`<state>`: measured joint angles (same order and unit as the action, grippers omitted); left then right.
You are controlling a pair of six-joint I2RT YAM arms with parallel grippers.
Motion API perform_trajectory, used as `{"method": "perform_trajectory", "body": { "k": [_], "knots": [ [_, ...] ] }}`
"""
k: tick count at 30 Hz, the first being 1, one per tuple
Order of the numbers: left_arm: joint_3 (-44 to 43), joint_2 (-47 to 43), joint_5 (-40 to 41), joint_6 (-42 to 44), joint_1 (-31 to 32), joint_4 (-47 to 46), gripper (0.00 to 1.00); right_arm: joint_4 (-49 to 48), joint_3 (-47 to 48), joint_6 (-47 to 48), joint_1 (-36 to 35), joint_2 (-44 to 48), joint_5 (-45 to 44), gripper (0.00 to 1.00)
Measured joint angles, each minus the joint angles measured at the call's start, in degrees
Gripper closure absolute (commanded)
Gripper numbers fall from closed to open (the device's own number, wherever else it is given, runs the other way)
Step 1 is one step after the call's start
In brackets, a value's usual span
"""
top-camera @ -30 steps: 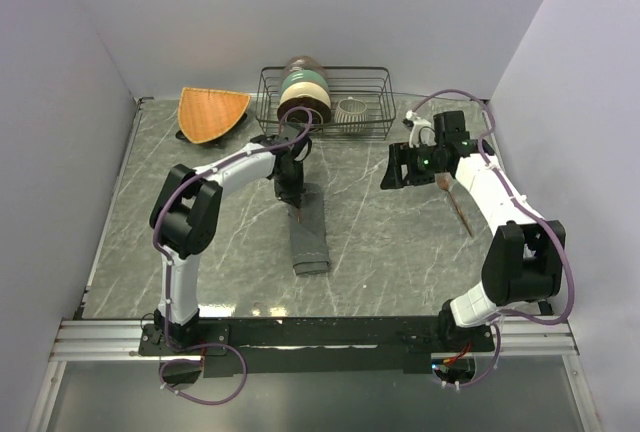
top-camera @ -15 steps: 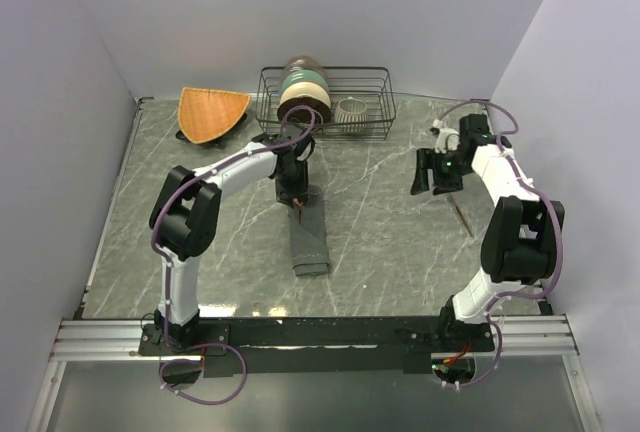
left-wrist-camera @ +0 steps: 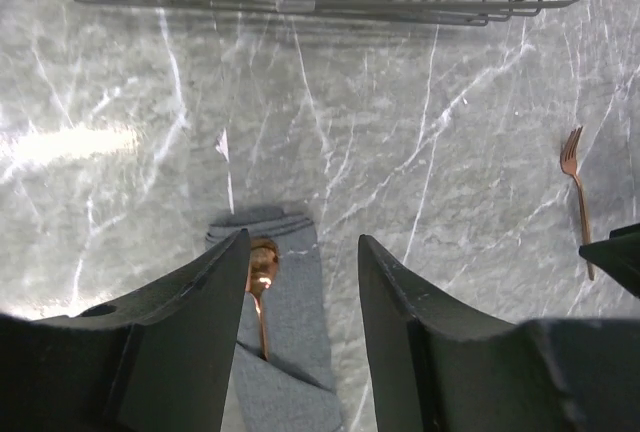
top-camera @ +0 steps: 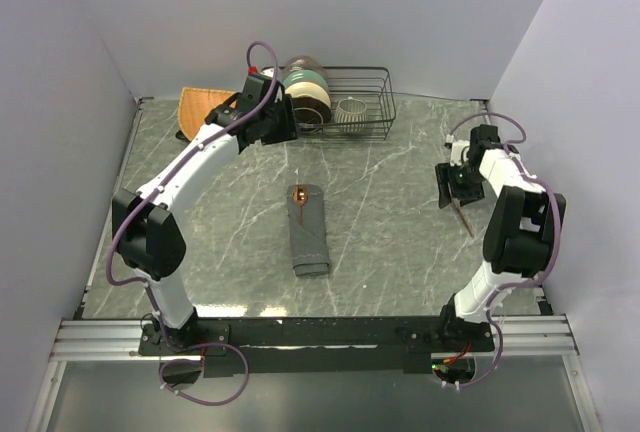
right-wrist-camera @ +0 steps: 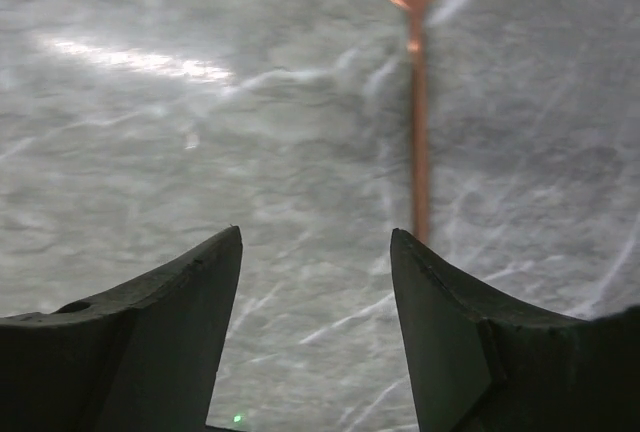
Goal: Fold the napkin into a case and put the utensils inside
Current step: Pick up the fork from the corner of the board.
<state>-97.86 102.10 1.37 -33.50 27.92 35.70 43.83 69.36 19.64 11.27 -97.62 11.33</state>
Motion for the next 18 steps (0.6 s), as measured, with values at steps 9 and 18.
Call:
{"method": "perform_trajectory", "body": {
  "k": [9, 18],
  "knots": [
    [1.25, -0.83, -2.75, 3.67, -1.9, -2.36, 0.49, -2.32, 2.38, 4.24, 5.66, -9.6, -1.31, 0.47],
    [1.38, -1.46, -3.5, 4.92, -4.39, -3.65, 0.5, -3.89, 2.62, 6.56, 6.91, -10.93, 0.02, 1.0]
  ]
}}
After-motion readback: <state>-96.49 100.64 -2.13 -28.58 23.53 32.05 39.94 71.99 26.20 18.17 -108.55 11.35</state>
